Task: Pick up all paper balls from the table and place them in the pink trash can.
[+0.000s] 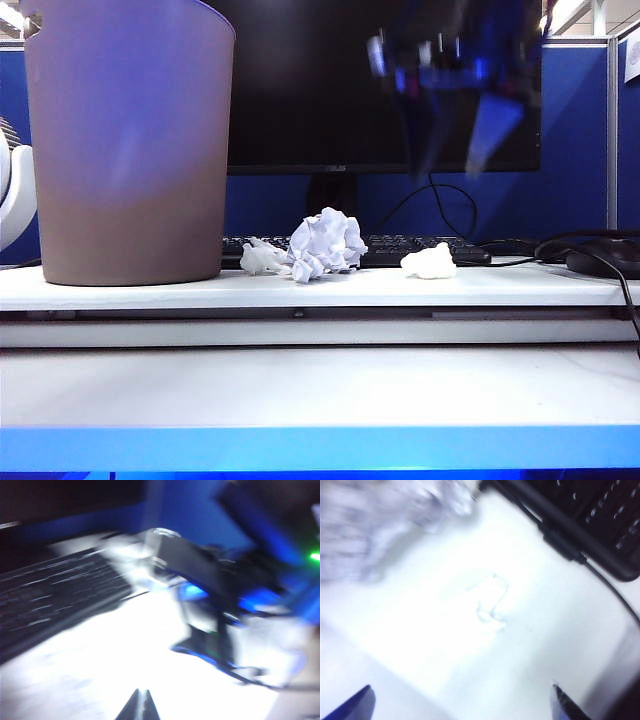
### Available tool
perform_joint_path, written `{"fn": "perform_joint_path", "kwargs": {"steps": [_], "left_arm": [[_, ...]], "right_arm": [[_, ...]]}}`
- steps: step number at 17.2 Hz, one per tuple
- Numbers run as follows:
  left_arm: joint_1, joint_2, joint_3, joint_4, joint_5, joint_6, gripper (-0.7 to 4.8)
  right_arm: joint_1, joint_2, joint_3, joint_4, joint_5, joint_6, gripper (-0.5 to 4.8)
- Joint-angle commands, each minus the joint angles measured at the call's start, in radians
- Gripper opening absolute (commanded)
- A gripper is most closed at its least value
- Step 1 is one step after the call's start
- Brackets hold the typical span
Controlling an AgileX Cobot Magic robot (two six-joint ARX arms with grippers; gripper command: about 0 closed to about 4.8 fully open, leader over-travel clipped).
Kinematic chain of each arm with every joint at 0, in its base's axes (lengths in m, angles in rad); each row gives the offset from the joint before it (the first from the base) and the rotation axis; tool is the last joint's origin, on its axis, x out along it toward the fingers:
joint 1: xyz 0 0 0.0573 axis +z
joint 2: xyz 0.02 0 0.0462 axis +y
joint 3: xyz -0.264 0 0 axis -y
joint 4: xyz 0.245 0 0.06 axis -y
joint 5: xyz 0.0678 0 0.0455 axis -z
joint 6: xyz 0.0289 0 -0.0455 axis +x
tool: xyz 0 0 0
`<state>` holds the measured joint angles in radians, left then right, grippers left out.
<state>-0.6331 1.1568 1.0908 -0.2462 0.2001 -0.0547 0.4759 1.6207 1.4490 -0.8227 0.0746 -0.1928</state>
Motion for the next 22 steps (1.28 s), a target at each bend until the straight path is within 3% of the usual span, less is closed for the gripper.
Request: {"fn": "perform_joint_path", "kwargs": {"steps": [1,8,9,10,12,17,22], "left_arm": [[-0.032,0.026,0.032,-0.048,-0.163,0.04,-0.05],[-0.032,0.142,0.032,-0.097,-0.177,0.035,0.37],[-0.032,0.146,0.032,-0.101,-0.178,0.035,0.37],[-0.032,0.146,0.032,-0.103,-0.178,0.035,0.37],[-0.032,0.146,0.032,-0.104,-0.178,0.037,0.37],[-0.031,0.147,0.032,-0.105,-0.177,0.039,0.36],[-0.031,0.18,0.032,-0.104,-0.177,0.039,0.37]], "right_arm": [[-0.005,0.024,-0.066,0.138,-0.005,-0.002,4.63],[-0.018,0.207,-0.082,0.244,0.002,-0.003,4.62],[-0.018,0.226,-0.082,0.238,0.002,-0.003,3.61],[-0.018,0.232,-0.082,0.237,0.002,-0.003,1.93],[-0.018,0.23,-0.08,0.245,0.003,-0.004,-0.14],[-0.018,0.204,-0.048,0.245,0.066,-0.023,-0.01],[-0.018,0.109,0.085,0.258,-0.007,-0.04,-0.01]]}}
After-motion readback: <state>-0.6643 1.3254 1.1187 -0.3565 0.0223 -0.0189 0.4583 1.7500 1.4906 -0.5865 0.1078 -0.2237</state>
